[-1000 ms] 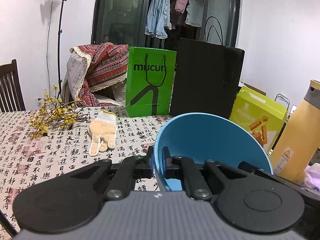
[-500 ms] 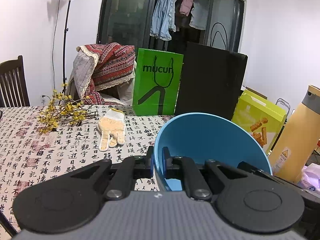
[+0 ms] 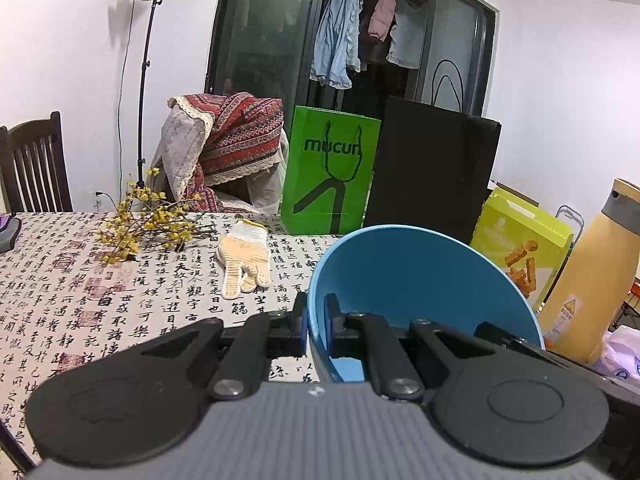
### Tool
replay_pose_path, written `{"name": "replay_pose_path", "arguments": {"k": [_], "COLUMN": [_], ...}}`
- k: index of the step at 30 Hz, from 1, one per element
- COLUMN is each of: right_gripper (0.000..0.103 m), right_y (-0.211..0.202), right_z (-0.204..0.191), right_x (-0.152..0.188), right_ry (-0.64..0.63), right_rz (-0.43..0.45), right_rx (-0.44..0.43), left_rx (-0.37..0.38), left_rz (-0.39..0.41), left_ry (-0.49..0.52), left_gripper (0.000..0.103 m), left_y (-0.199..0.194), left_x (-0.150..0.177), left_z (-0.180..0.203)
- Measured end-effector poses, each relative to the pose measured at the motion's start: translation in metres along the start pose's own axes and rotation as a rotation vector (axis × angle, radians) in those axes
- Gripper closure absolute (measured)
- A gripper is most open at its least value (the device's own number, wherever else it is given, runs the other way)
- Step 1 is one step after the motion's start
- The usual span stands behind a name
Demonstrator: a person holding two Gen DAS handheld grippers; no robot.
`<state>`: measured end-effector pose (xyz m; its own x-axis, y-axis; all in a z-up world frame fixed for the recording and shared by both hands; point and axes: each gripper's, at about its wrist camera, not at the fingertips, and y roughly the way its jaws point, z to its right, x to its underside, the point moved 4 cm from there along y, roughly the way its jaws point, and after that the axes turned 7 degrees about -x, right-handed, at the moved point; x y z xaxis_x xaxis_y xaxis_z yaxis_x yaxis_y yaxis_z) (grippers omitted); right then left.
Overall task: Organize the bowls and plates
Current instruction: 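Carry the held blue bowl toward the stacked blue bowls by the pink vase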
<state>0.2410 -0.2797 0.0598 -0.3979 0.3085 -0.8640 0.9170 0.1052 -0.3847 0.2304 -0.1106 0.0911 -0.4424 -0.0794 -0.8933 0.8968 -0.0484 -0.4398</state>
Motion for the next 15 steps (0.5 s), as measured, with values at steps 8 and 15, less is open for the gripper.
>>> {"name": "replay_pose_path", "arguments": {"k": [8,15], "right_gripper": [0.093,0.093], "right_y": [-0.008,-0.012], "right_z": [-0.014,-0.024], "right_x": [0.007,0.013], "right_ry": [-0.013,-0.023], "right_rz": [0.000,-0.002], "right_rx": [-0.014,-0.027], "left_rx": [-0.012,-0.019], "left_rz": [0.005,0.006], "left_ry": [-0.015,-0.026], "left_gripper": [0.095,0.095], "left_y": [-0.011,-0.018], "left_x": [0.005,0.008], "left_z": [-0.013,-0.025]}}
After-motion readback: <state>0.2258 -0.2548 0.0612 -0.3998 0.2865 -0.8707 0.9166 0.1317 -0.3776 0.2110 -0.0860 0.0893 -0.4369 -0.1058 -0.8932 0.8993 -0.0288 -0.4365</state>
